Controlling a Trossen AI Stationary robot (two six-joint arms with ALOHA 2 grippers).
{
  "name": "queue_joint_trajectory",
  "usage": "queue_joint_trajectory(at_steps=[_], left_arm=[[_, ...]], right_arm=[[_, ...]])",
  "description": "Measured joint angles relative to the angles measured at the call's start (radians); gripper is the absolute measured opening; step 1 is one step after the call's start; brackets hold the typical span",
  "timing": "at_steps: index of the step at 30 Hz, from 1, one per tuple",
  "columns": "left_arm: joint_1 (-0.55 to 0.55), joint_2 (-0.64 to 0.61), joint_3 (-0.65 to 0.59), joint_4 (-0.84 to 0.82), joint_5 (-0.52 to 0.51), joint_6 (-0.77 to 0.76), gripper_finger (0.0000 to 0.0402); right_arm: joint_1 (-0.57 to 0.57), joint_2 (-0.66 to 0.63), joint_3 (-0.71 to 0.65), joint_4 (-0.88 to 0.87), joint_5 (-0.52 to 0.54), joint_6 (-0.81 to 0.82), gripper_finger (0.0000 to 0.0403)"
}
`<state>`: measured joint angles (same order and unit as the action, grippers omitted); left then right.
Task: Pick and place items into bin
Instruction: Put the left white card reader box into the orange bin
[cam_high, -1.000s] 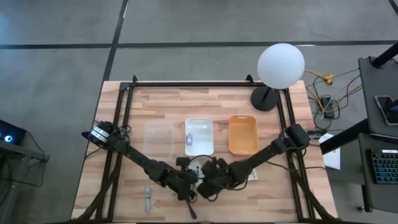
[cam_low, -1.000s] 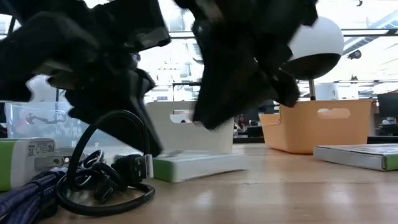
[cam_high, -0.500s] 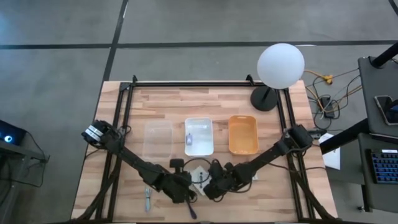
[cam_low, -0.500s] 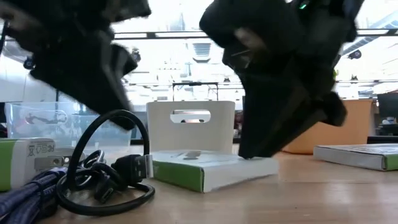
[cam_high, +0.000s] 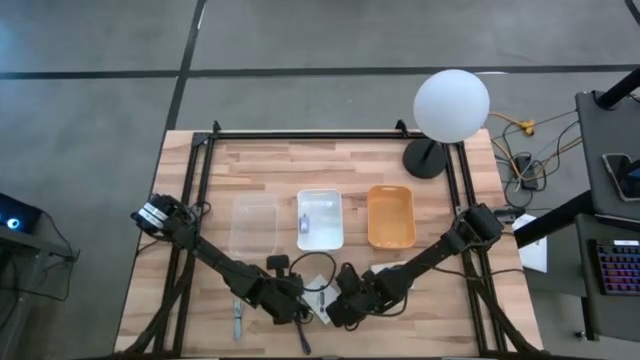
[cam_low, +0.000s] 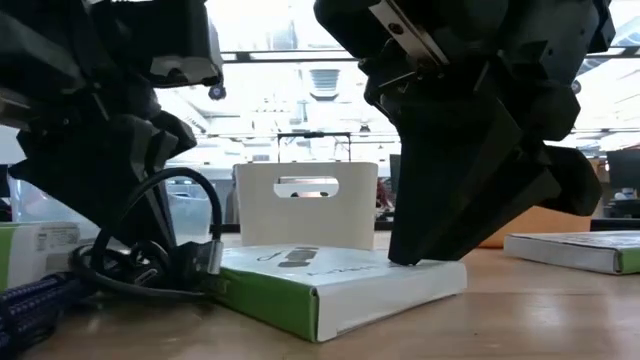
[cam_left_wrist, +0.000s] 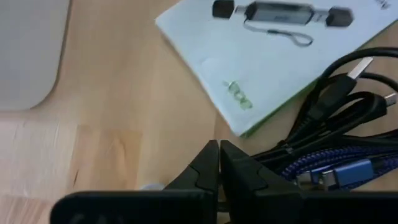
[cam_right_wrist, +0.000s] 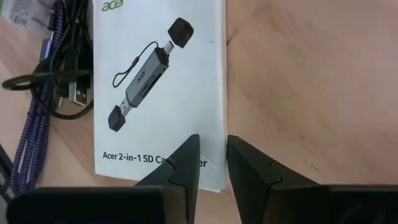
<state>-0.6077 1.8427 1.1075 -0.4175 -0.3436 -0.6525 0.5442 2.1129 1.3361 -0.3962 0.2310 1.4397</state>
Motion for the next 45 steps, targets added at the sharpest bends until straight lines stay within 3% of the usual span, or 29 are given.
queue_joint_trajectory(at_steps=[5,12,19,26,32,40,45], left_arm=[[-0.003,-0.001,0.002,0.011,0.024,-0.023,0.0],[-0.003,0.016,-0.002,0.076,0.064,-0.025,0.0],[0.01,0.06,0.0,0.135,0.044,-0.023,0.0],[0.028,0.072,-0.002,0.178,-0.002,-0.023,0.0],[0.035,0.074,-0.003,0.205,-0.068,0.001,0.0],[0.036,0.074,-0.017,0.222,-0.08,0.004,0.0],[0.036,0.074,-0.019,0.224,-0.077,0.003,0.0]], right_arm=[[0.0,0.003,0.0,-0.009,0.012,0.001,0.0068],[-0.008,-0.015,0.016,-0.058,0.133,-0.012,0.0068],[-0.016,-0.014,0.013,0.001,0.104,-0.002,0.0068],[-0.01,-0.014,0.018,0.075,0.002,-0.02,0.0068],[-0.01,-0.02,0.044,0.079,-0.106,-0.14,0.0068],[-0.011,-0.064,0.096,-0.002,-0.017,-0.223,0.0068],[-0.022,-0.059,0.108,-0.105,-0.024,-0.224,0.0068]])
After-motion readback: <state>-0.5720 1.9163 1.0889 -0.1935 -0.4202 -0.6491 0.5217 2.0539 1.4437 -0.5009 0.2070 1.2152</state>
